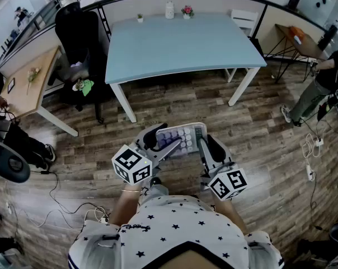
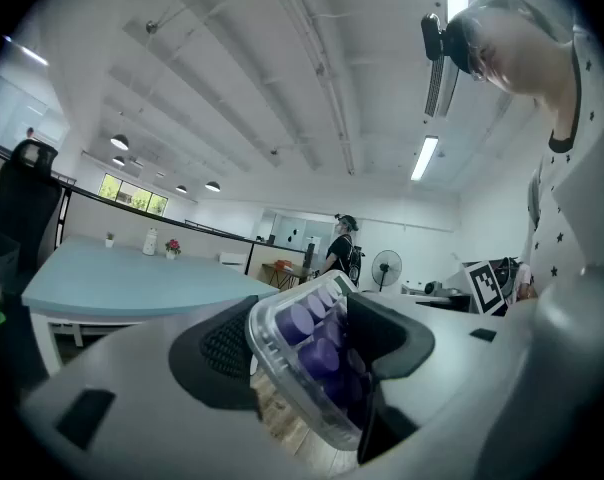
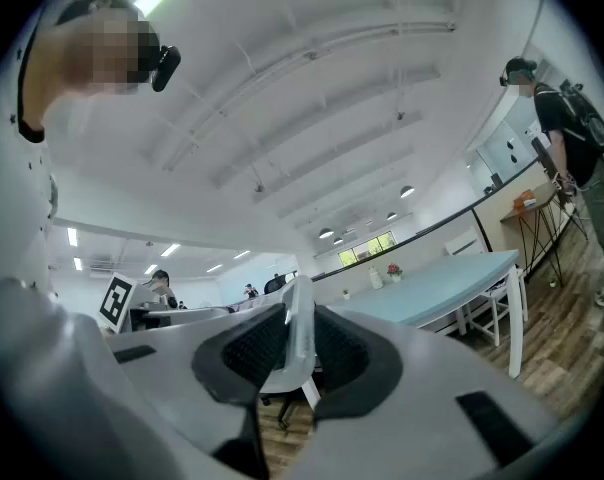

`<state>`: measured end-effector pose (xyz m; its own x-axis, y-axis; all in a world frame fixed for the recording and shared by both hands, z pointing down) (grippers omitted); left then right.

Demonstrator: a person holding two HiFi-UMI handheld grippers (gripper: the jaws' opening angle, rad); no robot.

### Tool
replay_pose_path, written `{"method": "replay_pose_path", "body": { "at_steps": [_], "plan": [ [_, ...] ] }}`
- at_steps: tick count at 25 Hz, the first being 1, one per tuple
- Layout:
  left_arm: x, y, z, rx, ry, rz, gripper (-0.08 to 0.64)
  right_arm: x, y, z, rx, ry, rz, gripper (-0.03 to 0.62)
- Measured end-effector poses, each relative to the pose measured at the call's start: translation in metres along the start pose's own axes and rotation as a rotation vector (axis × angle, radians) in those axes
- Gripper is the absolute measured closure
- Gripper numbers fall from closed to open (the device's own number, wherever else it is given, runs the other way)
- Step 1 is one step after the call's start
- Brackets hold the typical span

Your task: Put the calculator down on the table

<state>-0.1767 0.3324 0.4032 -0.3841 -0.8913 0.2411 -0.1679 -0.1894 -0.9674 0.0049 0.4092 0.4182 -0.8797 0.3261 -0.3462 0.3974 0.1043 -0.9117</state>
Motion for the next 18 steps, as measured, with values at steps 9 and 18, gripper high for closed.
{"method": "replay_pose_path", "body": {
  "at_steps": [9, 18],
  "plan": [
    [0.012, 0.004, -0.013, -0.01, 0.003, -0.002, 0.279, 0.012, -0.008, 0.01, 0.0, -0.007, 0.011, 0.509],
    [0.026, 0.005, -0.03, -0.014, 0.019, -0.006, 0.279, 0.025, -0.021, 0.022, 0.023, -0.005, 0.023, 0.509]
  ]
}}
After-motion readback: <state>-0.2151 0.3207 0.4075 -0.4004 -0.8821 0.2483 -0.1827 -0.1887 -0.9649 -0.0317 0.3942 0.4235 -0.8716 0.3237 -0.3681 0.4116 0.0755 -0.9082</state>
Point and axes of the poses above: the fingertips, and each gripper's own axes: z forward along the fingers, x to its left, y out of its top, the point moved 7 cm from there along -z, backward along the fingers, and after that the axes turned 11 degrees about -x, right-handed, at the moved point
